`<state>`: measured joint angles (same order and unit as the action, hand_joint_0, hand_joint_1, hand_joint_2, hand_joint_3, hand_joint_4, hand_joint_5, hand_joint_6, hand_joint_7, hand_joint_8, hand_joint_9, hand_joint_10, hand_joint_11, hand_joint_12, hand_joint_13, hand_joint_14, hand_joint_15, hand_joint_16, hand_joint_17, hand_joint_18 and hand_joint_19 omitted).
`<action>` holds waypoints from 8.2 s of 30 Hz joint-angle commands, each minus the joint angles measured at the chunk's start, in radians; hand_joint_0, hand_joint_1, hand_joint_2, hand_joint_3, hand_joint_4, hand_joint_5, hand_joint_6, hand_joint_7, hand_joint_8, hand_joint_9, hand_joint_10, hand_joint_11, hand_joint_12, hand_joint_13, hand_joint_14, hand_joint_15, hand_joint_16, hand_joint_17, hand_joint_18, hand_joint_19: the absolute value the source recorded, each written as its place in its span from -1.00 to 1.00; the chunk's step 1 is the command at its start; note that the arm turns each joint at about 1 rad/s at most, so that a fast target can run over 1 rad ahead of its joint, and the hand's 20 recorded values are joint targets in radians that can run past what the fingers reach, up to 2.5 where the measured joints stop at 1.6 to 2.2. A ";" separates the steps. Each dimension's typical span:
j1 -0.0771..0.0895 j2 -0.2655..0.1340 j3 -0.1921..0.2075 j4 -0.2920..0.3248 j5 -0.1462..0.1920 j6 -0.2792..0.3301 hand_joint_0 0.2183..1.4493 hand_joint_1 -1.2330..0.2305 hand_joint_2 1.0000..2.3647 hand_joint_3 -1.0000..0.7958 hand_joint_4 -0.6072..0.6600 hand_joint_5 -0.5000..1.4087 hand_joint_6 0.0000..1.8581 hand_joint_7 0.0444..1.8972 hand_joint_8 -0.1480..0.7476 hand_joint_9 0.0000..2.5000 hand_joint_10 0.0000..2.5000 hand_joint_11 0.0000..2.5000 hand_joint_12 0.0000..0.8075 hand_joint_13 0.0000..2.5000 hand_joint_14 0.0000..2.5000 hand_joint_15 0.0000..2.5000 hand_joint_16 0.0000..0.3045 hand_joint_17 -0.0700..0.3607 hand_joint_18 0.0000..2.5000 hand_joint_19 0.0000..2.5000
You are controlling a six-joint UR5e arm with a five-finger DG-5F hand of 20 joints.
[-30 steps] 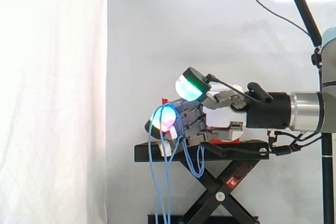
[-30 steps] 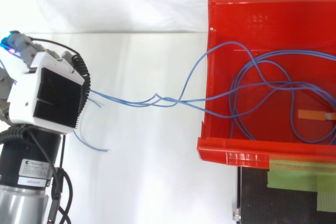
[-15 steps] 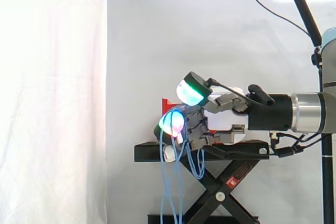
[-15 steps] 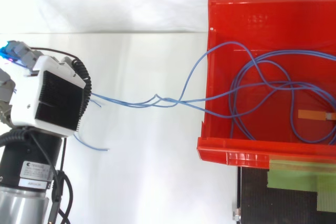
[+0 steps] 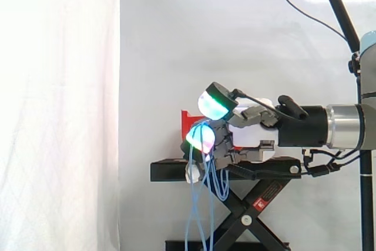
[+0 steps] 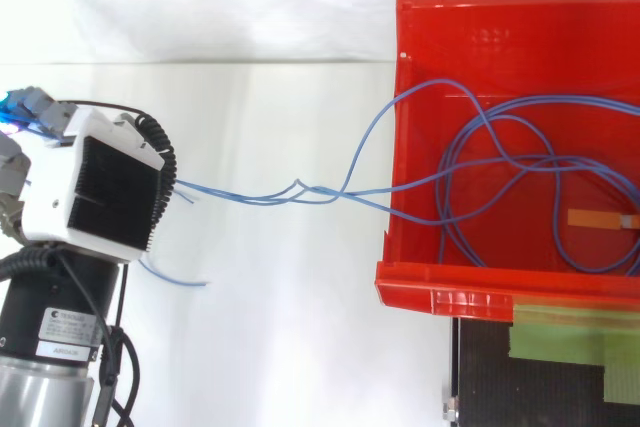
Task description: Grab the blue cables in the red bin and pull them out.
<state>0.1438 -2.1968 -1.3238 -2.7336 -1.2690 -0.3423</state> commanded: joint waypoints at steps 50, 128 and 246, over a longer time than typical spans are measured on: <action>0.003 0.000 0.000 -0.002 -0.001 0.007 -0.11 -0.39 -1.00 -1.00 0.22 0.44 -0.99 -0.28 -0.12 -0.21 -0.98 -0.26 -0.15 -0.34 -0.98 -0.56 -0.72 -0.23 -0.50 -0.61; 0.105 0.000 -0.067 -0.333 0.086 0.739 0.14 -0.51 -1.00 -1.00 -0.05 0.42 -0.19 -0.29 -0.18 -0.17 -0.98 -0.15 -0.23 -0.33 -0.98 -0.54 -0.74 -0.27 -0.48 -0.60; 0.073 0.000 -0.067 -0.150 -0.013 0.159 0.22 -0.54 -1.00 -1.00 -0.20 0.03 0.42 -0.66 -0.31 -0.44 1.00 -0.01 -0.38 -0.07 0.45 0.00 -0.75 -0.28 -0.16 -0.12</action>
<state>0.2122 -2.1968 -1.3913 -2.8685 -1.2821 -0.2108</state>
